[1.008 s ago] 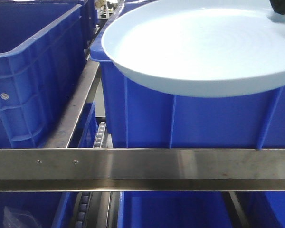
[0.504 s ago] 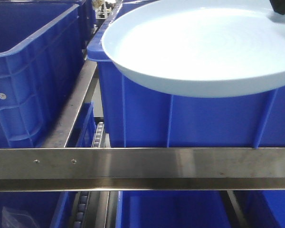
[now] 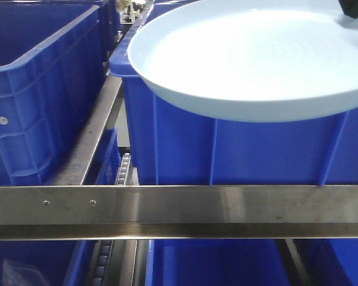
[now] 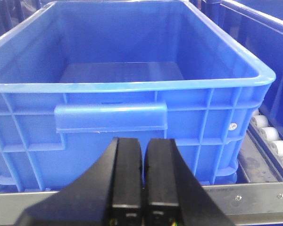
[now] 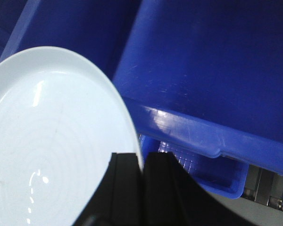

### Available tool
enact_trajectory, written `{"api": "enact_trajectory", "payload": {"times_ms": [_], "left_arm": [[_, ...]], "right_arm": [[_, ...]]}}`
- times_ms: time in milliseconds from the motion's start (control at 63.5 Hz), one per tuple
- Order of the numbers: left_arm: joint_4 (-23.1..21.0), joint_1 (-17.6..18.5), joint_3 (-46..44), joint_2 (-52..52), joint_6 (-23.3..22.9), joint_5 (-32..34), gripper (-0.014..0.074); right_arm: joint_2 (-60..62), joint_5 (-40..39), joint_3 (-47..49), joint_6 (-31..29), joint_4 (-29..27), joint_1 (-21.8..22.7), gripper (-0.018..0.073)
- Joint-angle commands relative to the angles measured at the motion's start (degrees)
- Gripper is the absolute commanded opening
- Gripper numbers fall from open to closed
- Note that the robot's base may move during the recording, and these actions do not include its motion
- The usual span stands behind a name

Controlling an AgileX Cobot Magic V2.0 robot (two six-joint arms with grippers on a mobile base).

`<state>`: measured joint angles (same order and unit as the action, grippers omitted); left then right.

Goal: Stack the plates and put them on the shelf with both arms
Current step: 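Lower the plate into the blue crate with the right gripper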

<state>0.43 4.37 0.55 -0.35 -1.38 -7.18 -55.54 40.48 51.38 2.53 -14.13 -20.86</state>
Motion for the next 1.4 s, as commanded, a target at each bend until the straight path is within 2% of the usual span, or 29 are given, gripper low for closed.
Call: {"api": "enact_trajectory", "payload": {"times_ms": [0, 189, 441, 992, 1386], "left_arm": [[-0.4, 0.3, 1.3, -1.1, 0.0, 4.9, 0.0101], [-0.4, 0.3, 1.3, -1.1, 0.0, 4.9, 0.0101], [-0.4, 0.3, 1.3, -1.1, 0.0, 4.9, 0.0101], [-0.4, 0.3, 1.3, -1.1, 0.0, 4.9, 0.0101], [-0.4, 0.3, 1.3, -1.1, 0.0, 4.9, 0.0101]], "right_arm": [[1.0, -4.0, 1.6, -0.3, -1.1, -0.1, 0.0056], [1.0, -9.3, 1.6, -0.3, -1.1, -0.1, 0.0056], [-0.1, -21.6, 2.7, -0.3, -1.1, 0.3, 0.0056], [-19.5, -20.7, 20.8, -0.3, -1.1, 10.5, 0.0056], [-34.8, -21.0, 32.4, -0.3, -1.0, 13.2, 0.0056]]}}
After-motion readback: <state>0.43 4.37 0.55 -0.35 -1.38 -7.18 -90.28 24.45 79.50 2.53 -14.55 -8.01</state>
